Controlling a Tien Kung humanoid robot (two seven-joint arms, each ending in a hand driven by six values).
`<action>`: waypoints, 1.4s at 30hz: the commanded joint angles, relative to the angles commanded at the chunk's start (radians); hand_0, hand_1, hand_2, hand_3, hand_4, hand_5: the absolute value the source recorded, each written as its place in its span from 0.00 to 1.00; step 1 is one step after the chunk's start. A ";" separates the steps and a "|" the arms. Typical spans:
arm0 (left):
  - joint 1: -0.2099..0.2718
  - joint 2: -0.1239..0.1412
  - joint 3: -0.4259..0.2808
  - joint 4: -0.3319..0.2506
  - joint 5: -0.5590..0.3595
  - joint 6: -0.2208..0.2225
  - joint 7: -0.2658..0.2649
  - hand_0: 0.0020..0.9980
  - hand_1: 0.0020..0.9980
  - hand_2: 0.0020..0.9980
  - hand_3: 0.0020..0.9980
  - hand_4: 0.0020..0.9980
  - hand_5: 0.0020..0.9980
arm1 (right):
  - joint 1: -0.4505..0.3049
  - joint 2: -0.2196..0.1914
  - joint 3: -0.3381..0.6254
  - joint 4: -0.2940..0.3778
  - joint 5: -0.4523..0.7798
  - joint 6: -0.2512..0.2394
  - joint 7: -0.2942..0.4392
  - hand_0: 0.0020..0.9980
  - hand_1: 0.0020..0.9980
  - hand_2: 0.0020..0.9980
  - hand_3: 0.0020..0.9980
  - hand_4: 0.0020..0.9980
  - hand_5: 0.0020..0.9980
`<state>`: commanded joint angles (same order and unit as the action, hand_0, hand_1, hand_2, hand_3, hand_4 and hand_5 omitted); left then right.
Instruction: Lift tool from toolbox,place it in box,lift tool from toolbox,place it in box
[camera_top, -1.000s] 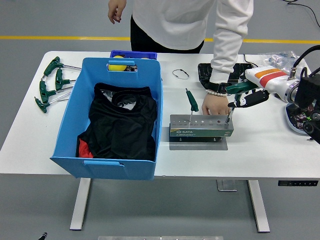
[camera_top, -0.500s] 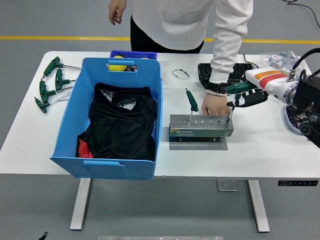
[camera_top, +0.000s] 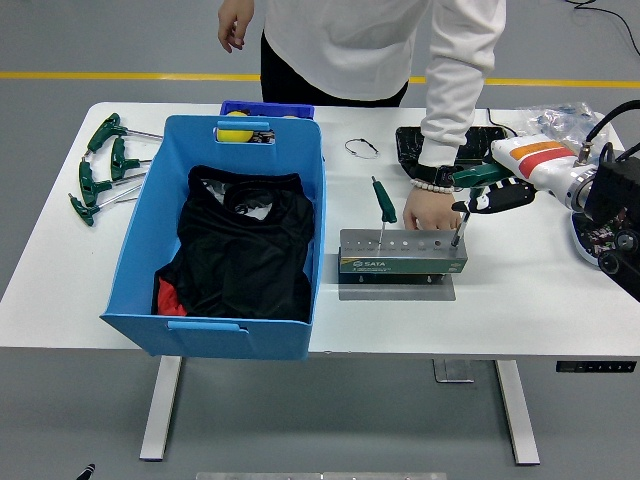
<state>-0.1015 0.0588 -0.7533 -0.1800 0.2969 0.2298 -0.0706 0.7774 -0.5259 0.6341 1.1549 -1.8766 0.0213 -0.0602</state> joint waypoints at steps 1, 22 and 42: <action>0.000 0.000 -0.001 0.000 0.001 0.000 0.000 0.84 0.87 0.89 0.79 0.75 0.61 | -0.001 0.001 0.000 -0.002 0.010 -0.006 0.002 0.15 0.10 0.13 0.15 1.00 0.81; -0.001 0.000 -0.004 0.000 0.008 0.000 -0.001 0.84 0.87 0.89 0.79 0.75 0.61 | -0.032 0.019 -0.004 -0.034 0.010 -0.262 0.053 0.00 0.00 0.00 0.00 1.00 0.76; 0.005 0.000 -0.022 0.000 0.029 0.001 0.004 0.83 0.87 0.89 0.79 0.75 0.61 | -0.056 0.000 0.055 0.034 0.024 -0.384 0.086 0.00 0.00 0.00 0.00 0.70 0.38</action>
<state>-0.0969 0.0590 -0.7757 -0.1800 0.3255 0.2309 -0.0662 0.7209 -0.5258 0.6890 1.1887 -1.8528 -0.3628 0.0254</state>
